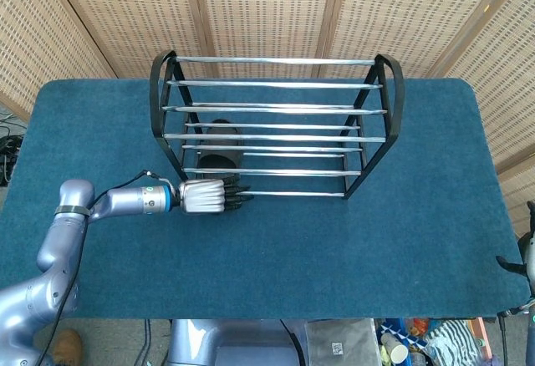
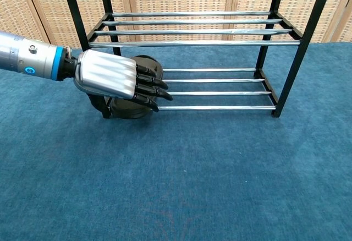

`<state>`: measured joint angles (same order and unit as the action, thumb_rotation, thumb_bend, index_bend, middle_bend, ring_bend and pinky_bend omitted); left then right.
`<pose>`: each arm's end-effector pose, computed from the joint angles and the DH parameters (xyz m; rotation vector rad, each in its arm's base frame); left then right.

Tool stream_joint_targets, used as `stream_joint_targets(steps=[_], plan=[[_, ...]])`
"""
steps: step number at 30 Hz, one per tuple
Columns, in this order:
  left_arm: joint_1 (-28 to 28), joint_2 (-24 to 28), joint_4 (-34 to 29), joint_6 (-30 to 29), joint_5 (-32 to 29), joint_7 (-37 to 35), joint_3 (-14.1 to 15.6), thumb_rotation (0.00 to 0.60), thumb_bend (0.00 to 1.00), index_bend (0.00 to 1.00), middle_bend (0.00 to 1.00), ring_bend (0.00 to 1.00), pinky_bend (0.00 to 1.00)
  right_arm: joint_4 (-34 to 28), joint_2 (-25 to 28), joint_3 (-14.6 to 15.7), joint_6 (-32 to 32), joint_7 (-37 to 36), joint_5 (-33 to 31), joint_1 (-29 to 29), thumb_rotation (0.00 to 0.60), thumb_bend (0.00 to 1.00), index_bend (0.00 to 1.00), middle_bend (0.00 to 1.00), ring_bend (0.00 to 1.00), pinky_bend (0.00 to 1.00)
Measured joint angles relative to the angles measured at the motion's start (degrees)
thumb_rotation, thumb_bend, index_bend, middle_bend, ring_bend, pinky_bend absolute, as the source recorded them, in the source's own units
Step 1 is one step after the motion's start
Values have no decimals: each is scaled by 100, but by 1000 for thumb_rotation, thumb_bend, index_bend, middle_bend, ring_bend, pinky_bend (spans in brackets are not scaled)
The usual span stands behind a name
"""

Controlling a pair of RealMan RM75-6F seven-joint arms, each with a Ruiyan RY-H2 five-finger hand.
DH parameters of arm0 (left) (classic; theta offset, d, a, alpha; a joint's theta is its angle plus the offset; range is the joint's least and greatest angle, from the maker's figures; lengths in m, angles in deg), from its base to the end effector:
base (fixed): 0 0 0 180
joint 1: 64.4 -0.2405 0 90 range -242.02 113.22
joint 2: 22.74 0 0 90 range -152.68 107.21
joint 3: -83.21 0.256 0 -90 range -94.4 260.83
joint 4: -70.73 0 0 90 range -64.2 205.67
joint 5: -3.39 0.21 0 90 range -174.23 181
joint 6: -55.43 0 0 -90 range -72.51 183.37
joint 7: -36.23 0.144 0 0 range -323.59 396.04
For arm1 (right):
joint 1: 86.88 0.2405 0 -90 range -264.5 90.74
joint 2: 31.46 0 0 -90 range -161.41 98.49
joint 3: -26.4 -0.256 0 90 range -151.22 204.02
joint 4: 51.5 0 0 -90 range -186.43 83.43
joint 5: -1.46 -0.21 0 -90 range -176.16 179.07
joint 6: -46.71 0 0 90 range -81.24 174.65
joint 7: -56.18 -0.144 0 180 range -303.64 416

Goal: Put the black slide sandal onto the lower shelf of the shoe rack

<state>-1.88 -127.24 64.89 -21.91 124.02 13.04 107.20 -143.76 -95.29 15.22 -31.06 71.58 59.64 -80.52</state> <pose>-0.1392 0.4227 -0.0143 -2.6374 0.6289 -0.6642 -0.3622 -0.2059 0.1886 1.0710 -0.9434 0.5301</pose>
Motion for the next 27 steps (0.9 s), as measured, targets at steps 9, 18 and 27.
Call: stream_joint_targets(steps=[9, 18, 27], plan=[[-396, 341, -251, -1402, -15, 26, 64, 600, 183, 150, 0, 0, 73, -206, 53, 103, -73, -18, 265, -28, 600, 0, 0, 0, 0, 0], [-1796, 864, -1097, -2617, -451, 434, -145, 600, 172, 26, 0, 0, 1, -543, 188, 233, -192, -11, 533, -103, 600, 0, 0, 0, 0, 0], [-3019, 2067, -4035, -2394, -1443, 959, -340, 600, 164, 0, 0, 0, 0, -851, 304, 338, -373, -12, 846, -179, 600, 0, 0, 0, 0, 0]])
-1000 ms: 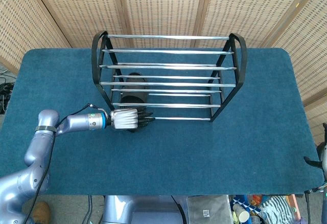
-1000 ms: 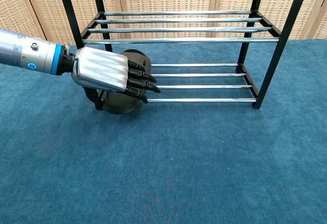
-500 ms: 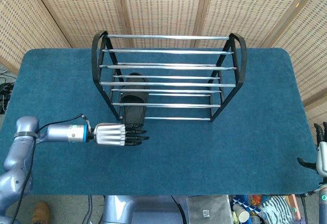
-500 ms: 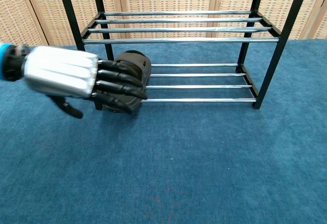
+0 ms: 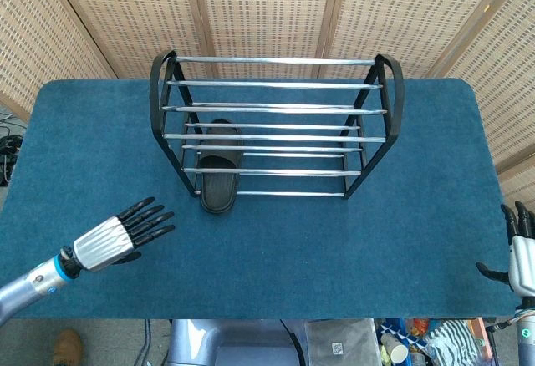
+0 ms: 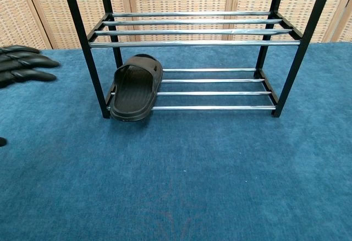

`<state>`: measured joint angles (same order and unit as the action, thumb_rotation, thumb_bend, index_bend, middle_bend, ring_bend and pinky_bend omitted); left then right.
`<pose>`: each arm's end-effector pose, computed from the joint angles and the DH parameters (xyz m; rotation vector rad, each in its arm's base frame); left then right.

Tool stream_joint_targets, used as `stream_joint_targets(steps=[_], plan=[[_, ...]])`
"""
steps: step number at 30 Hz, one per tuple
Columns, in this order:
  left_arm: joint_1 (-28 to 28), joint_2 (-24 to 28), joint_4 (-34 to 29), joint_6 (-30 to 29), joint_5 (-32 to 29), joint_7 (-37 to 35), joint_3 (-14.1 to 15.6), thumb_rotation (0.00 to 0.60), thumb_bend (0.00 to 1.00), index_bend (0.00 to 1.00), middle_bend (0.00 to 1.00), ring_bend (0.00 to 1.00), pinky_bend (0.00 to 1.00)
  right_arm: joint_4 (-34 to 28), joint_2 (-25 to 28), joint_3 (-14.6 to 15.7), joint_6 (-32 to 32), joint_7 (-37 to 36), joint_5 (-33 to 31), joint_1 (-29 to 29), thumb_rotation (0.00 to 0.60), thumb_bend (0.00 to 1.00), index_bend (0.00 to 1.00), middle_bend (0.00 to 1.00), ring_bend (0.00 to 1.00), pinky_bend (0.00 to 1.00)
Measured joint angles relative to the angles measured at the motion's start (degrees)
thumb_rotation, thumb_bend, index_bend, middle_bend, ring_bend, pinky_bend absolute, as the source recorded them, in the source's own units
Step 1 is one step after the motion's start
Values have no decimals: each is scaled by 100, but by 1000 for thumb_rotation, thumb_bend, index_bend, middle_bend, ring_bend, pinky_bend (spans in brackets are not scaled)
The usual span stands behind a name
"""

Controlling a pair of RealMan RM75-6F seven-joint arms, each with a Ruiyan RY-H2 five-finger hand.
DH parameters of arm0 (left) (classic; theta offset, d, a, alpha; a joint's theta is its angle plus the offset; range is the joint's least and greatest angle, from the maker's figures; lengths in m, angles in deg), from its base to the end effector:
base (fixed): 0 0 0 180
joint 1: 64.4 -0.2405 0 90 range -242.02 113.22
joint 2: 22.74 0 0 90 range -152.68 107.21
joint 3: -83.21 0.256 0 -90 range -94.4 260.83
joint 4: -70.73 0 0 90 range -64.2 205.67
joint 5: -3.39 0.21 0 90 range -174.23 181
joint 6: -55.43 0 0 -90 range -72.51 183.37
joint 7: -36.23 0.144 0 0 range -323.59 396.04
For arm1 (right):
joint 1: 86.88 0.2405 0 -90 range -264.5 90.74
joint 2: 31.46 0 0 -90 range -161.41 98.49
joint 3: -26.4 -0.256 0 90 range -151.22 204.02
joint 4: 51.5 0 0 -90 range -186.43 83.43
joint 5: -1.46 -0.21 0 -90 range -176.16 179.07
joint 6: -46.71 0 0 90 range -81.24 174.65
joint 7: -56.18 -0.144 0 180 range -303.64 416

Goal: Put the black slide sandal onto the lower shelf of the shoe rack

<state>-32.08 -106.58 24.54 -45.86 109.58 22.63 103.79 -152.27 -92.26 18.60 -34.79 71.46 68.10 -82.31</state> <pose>-0.2766 0.2593 0.0835 -2.2196 -0.2321 -1.2095 -0.3265 -0.1884 0.1812 1.1808 -0.9389 0.6206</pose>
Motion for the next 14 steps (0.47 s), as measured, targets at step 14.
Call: stream_joint_targets(steps=[14], plan=[[-1581, 2238, -5722, 721, -3435, 1852, -550, 600, 164, 0, 0, 0, 0, -162, 51, 153, -332, -71, 581, -129, 600, 0, 0, 0, 0, 0]])
